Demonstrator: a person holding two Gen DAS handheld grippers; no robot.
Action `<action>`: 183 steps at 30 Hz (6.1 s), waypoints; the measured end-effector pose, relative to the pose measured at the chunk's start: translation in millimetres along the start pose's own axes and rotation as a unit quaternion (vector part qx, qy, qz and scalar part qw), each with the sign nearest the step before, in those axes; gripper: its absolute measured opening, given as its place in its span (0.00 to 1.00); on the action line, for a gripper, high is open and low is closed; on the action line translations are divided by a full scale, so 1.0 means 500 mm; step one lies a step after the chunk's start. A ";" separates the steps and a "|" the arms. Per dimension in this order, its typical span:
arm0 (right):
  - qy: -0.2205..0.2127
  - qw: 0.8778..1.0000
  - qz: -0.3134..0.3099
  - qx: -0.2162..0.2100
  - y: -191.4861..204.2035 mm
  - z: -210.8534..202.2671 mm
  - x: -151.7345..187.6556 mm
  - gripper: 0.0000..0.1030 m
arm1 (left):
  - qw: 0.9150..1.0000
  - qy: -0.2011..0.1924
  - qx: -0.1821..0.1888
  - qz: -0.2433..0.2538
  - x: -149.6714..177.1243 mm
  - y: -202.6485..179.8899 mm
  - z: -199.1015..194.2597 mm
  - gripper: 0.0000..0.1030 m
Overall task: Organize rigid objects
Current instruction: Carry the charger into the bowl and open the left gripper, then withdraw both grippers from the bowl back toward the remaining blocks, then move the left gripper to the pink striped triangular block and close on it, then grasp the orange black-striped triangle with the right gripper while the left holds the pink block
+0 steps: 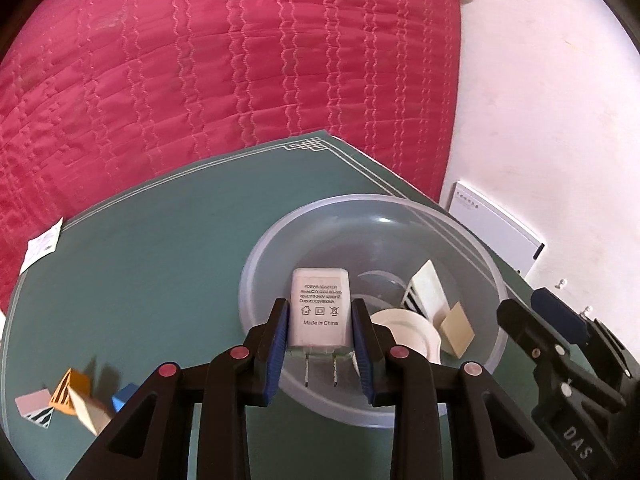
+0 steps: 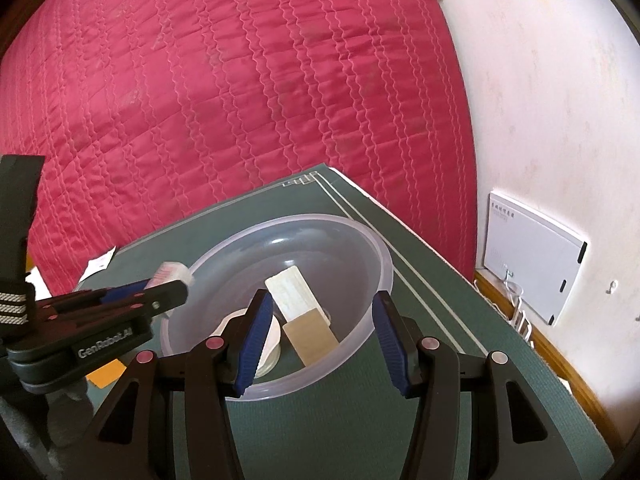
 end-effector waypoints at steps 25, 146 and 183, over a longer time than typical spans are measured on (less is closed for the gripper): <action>0.004 1.000 -0.004 -0.002 -0.003 0.006 0.015 0.53 | 0.997 -0.009 -0.051 -0.048 0.044 0.062 -0.042 0.82; 0.215 0.937 -0.196 -0.196 0.403 0.097 0.168 0.68 | 0.964 0.021 -0.172 -0.200 0.272 0.445 -0.177 0.30; 0.219 0.931 -0.203 -0.211 0.396 0.065 0.195 0.60 | 0.969 0.020 -0.147 -0.200 0.289 0.431 -0.167 0.30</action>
Point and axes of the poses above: each gripper's, at about its wrist camera, not at the fingertips, and z roughly the way its jaws point, y to its left, x to its underside, the point moved 1 cm from there along z, roughly the way its jaws point, and after that the axes turned 4 degrees about z, right-handed, at the moved point
